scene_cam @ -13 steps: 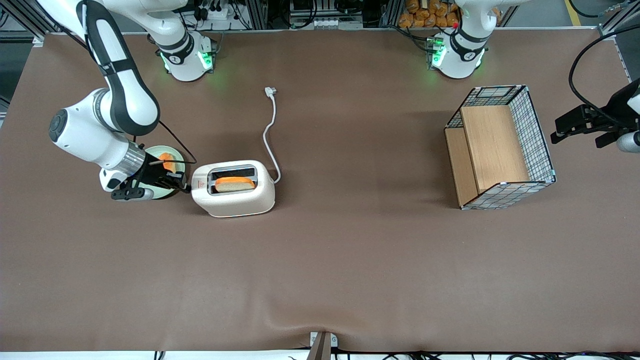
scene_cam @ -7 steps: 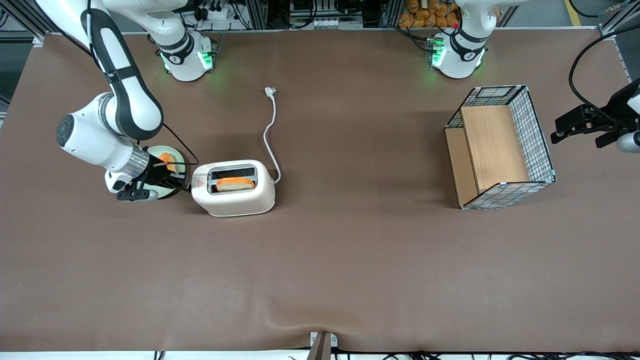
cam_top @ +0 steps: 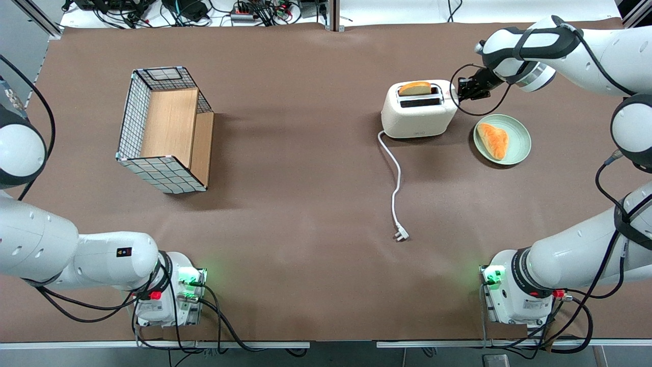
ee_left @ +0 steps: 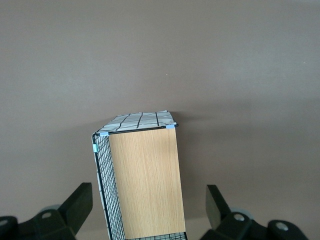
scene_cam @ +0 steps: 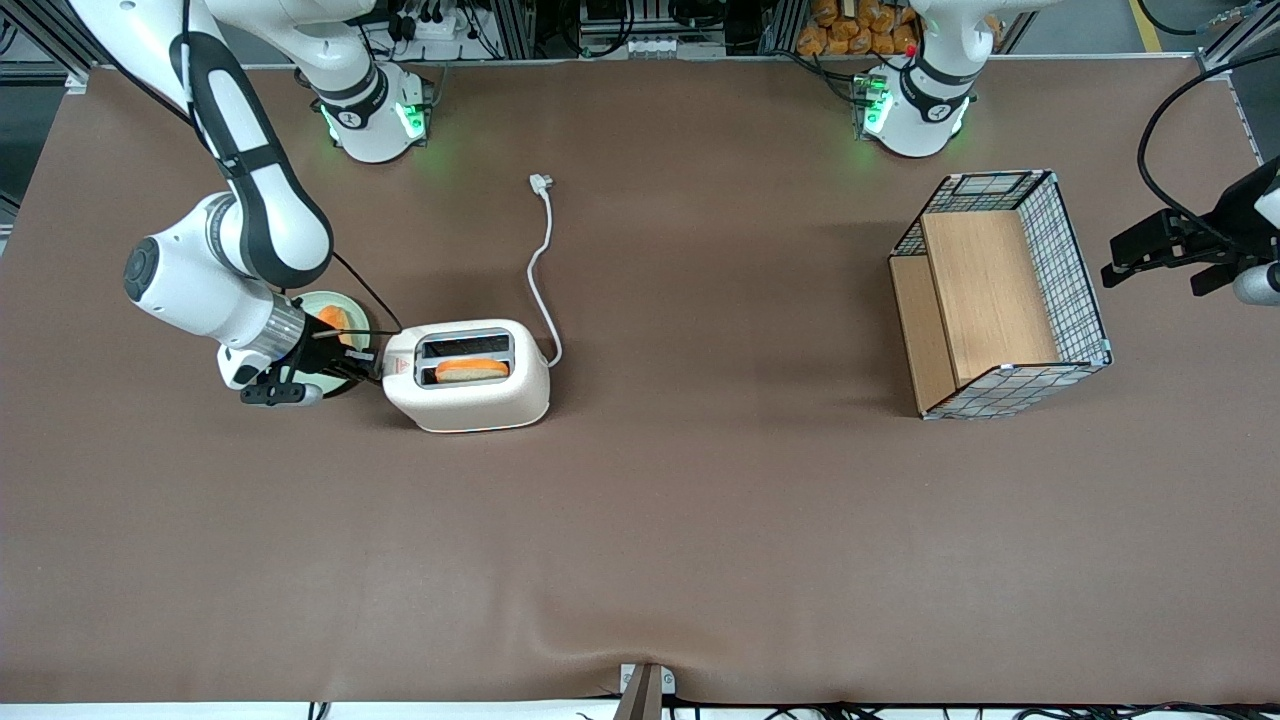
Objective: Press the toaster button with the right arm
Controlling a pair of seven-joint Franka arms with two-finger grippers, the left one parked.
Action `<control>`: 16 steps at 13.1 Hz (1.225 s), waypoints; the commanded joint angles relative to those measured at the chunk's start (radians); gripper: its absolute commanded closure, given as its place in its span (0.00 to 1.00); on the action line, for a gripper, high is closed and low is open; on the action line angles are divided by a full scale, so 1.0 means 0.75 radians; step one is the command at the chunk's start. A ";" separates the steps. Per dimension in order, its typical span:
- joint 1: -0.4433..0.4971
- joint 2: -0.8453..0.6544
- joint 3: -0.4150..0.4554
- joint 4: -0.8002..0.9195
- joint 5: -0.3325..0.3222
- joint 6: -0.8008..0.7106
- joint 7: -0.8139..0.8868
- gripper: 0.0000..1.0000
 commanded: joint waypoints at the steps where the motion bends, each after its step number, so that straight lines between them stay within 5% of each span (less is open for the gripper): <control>1: 0.009 0.038 0.017 -0.056 0.053 0.062 -0.111 1.00; 7: 0.002 0.091 0.013 -0.072 0.437 0.044 -0.468 1.00; 16: -0.020 0.111 0.013 -0.078 0.458 0.039 -0.512 1.00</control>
